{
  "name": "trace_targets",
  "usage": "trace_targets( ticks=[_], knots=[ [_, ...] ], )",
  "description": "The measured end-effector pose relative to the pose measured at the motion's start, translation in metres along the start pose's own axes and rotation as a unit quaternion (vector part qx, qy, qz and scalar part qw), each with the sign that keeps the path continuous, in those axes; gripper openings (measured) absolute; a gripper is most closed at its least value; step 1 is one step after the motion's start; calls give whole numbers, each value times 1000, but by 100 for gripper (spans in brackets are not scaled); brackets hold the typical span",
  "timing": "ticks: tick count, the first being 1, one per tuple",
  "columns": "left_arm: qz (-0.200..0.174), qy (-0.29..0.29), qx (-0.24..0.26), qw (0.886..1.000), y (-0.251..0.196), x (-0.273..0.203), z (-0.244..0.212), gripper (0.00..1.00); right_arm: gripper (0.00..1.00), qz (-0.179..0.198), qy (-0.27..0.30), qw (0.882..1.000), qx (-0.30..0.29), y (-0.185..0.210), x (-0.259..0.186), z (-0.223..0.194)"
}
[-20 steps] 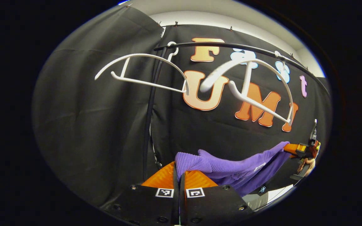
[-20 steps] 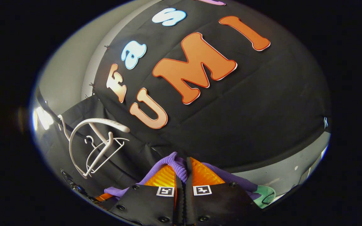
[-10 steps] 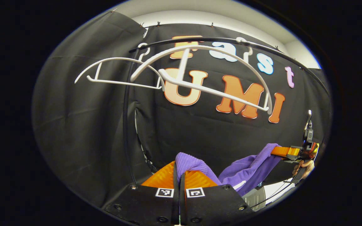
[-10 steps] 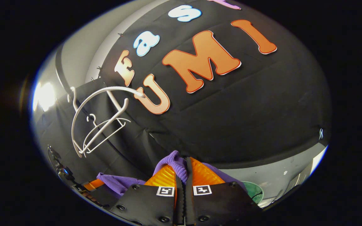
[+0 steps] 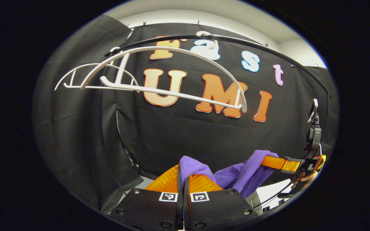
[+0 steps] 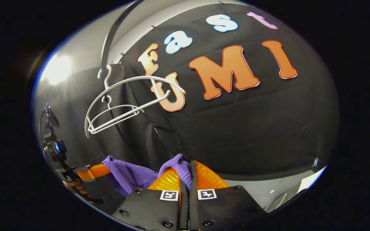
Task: Grasp the clothes on the hanger with both hands and then place them into the laundry hamper below.
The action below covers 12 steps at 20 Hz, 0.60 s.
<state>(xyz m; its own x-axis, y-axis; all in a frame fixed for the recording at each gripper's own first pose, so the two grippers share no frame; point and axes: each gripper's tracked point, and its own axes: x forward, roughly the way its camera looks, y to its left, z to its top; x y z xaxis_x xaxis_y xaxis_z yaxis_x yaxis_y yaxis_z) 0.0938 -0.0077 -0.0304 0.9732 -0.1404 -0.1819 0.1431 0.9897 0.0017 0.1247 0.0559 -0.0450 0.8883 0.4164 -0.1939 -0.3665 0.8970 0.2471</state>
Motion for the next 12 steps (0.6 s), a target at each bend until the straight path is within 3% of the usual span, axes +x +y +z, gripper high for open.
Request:
trace_targets(
  ticks=[12],
  knots=[
    [-56,66,-10,996,-51,28,-33,1,8,-77,2,996,-51,-9,-27,-20]
  ],
)
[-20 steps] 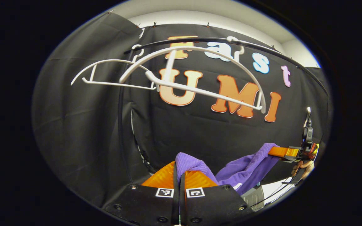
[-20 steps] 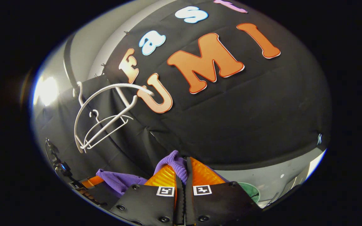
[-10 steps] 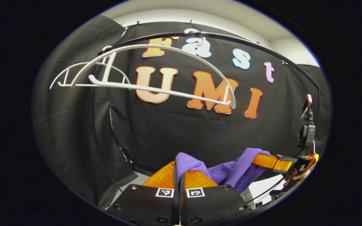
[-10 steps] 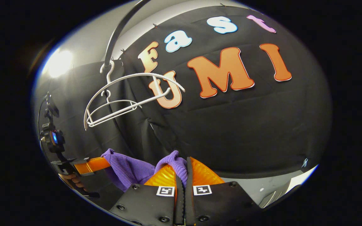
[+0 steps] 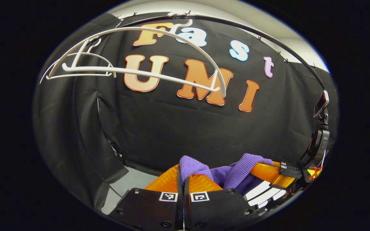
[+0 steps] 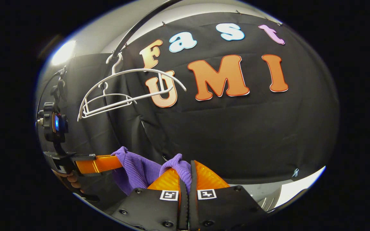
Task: Grasp the clothes on the hanger with both hands and then place them into the laundry hamper below.
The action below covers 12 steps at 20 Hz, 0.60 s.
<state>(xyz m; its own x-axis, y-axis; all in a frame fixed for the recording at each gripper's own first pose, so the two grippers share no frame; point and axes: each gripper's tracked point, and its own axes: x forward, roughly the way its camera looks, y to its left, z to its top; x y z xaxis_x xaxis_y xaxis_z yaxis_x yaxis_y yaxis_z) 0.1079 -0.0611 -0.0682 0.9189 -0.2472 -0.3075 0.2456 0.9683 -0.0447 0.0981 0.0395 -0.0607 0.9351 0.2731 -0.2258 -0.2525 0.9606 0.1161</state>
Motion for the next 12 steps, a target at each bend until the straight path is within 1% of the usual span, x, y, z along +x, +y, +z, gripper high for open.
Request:
trace_targets(
  ticks=[3,6,9,12],
  knots=[
    [-12,17,2,1000,-2,12,-12,1,8,-11,7,1000,6,-3,3,-10],
    [-19,40,3,999,0,25,-27,1,8,-26,22,999,15,-11,16,-27],
    [-20,77,11,997,9,37,-58,1,8,-40,45,998,18,-14,28,-49],
    [-18,117,8,993,21,52,-83,1,8,-53,76,995,23,-19,41,-79]
  ],
)
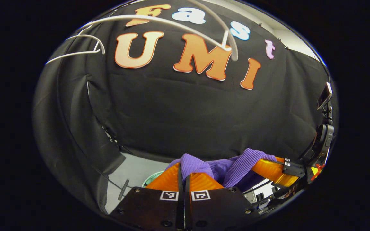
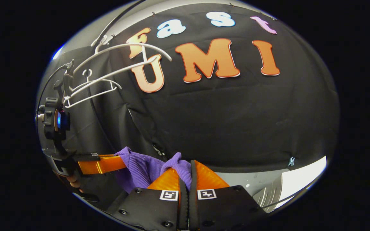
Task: Grasp the clothes on the hanger with both hands and then place them into the laundry hamper below.
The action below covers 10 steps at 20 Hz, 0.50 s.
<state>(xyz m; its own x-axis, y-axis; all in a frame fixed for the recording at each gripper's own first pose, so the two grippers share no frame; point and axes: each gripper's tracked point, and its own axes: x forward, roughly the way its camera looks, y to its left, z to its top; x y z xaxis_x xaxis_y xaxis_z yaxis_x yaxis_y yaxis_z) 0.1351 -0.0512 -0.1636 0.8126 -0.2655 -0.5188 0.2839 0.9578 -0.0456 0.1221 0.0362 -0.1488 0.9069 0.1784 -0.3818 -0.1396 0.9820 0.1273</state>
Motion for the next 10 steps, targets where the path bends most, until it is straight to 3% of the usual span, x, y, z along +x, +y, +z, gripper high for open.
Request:
trace_targets(
  ticks=[10],
  knots=[
    [1,113,-33,993,49,38,-81,1,8,-50,80,995,20,-13,47,-72]
  ],
)
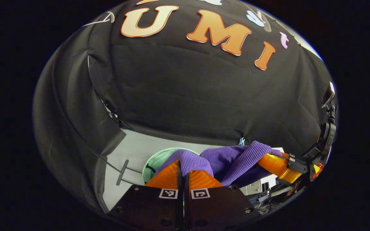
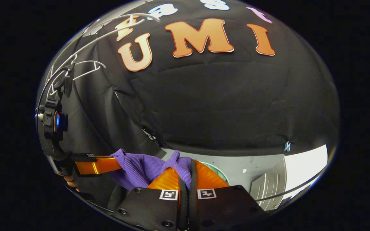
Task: Grasp the clothes on the hanger with both hands and then place them into the laundry hamper below.
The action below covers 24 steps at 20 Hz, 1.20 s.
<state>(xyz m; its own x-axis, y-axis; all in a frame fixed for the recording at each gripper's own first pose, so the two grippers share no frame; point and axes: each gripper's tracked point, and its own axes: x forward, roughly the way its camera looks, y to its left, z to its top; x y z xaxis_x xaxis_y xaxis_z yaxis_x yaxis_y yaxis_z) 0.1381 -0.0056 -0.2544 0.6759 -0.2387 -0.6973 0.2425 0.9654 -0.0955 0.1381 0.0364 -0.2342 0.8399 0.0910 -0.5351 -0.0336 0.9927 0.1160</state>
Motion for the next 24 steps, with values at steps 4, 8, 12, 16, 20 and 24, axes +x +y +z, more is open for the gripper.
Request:
trace_targets(
  ticks=[4,8,12,16,20,24],
  knots=[
    [4,42,-12,999,17,21,-23,2,9,-25,27,999,13,-11,17,-33],
    [10,76,4,997,30,39,-47,2,8,-51,69,996,35,-20,31,-75],
    [18,114,12,993,41,46,-73,2,9,-71,122,988,65,-26,39,-118],
    [24,138,16,990,52,47,-99,2,8,-97,155,981,68,-33,39,-144],
    [33,148,12,988,59,44,-103,5,10,-110,163,977,83,-35,36,-150],
    [41,151,11,988,63,46,-102,3,11,-120,166,975,81,-40,35,-154]
  ],
)
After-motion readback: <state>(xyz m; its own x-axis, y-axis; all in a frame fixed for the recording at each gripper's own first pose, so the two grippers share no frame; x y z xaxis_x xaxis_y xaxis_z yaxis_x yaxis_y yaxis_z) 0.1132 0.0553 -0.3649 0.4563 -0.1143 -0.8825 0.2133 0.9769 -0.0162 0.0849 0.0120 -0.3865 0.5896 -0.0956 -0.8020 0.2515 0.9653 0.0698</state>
